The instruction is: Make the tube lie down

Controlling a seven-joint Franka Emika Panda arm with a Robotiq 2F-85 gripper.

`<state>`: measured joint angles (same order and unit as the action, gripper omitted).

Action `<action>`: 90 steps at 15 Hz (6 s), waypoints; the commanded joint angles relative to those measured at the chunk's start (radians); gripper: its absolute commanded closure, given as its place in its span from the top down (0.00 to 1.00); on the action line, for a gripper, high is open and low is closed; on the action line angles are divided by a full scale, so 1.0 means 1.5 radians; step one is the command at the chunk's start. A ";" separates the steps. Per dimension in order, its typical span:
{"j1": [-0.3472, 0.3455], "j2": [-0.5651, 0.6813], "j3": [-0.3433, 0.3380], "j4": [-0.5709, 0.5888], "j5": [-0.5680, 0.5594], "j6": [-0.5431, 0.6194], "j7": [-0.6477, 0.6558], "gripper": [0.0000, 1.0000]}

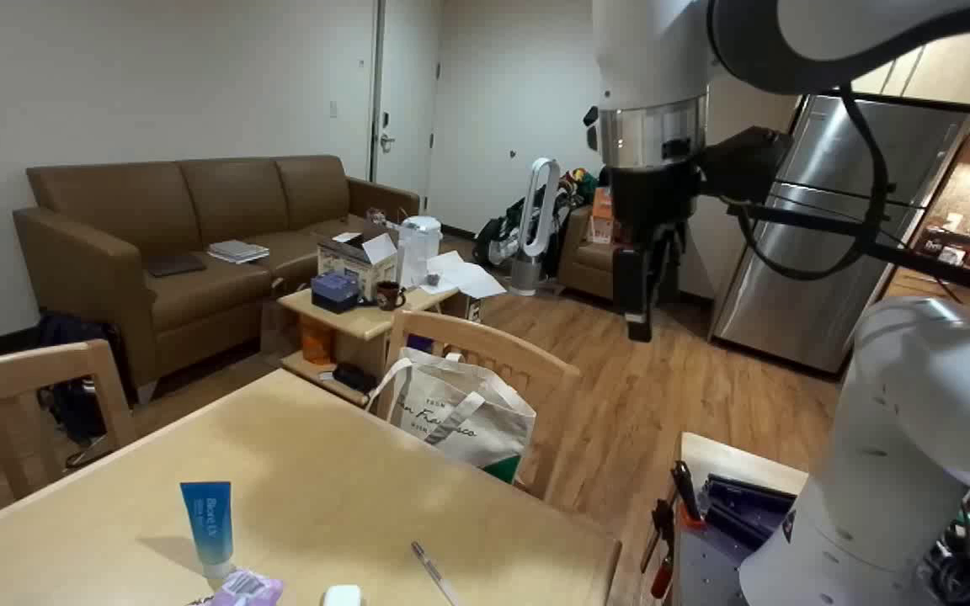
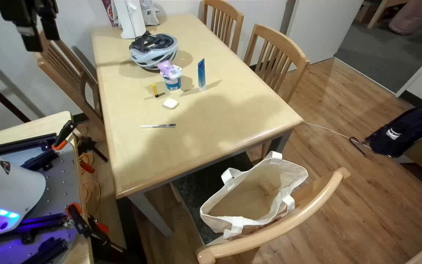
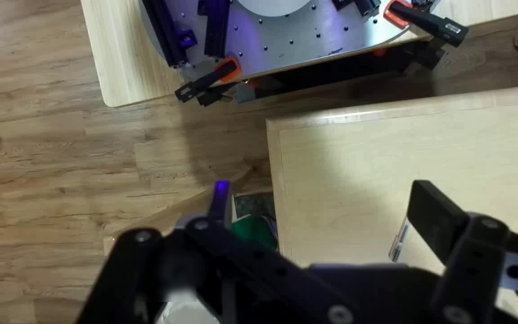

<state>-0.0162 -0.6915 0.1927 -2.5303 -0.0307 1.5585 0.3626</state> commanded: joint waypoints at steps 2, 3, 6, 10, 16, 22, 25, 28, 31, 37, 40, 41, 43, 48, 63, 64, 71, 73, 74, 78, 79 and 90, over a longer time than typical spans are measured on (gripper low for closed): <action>0.006 0.001 -0.005 0.001 -0.003 -0.001 0.003 1.00; 0.006 0.001 -0.005 0.001 -0.003 -0.001 0.003 1.00; 0.006 0.001 -0.005 0.001 -0.003 -0.001 0.003 1.00; 0.004 -0.001 0.005 -0.006 -0.015 0.020 0.016 1.00; 0.026 0.011 0.009 -0.100 0.077 0.354 0.070 1.00; 0.018 0.051 0.059 -0.145 0.054 0.502 0.167 1.00; 0.013 0.065 0.077 -0.156 0.058 0.565 0.213 1.00; -0.004 0.143 0.134 -0.138 0.061 0.738 0.333 1.00; -0.121 0.211 0.255 -0.106 -0.068 0.906 0.475 1.00; -0.153 0.223 0.282 -0.108 -0.090 0.929 0.480 1.00; -0.054 0.324 0.183 -0.060 -0.063 0.968 0.323 1.00; -0.025 0.348 0.153 -0.041 -0.058 0.963 0.279 1.00; 0.033 0.410 0.092 0.021 -0.044 0.945 0.192 1.00; 0.022 0.389 0.101 0.002 -0.056 0.948 0.221 1.00; 0.158 0.508 0.058 0.107 0.132 0.828 -0.182 1.00; 0.155 0.519 0.048 0.124 0.094 0.792 -0.196 1.00; 0.154 0.562 0.019 0.185 0.018 0.717 -0.250 1.00; 0.154 0.564 0.019 0.185 0.018 0.717 -0.250 1.00; 0.162 0.555 0.010 0.175 -0.017 0.708 -0.223 1.00; 0.177 0.597 -0.022 0.225 -0.185 0.679 -0.211 1.00; 0.173 0.613 -0.021 0.242 -0.195 0.681 -0.234 1.00; 0.118 0.752 0.044 0.397 0.040 0.675 -0.421 1.00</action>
<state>0.1600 0.4360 0.2582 -1.9378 0.0311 2.5746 -0.2716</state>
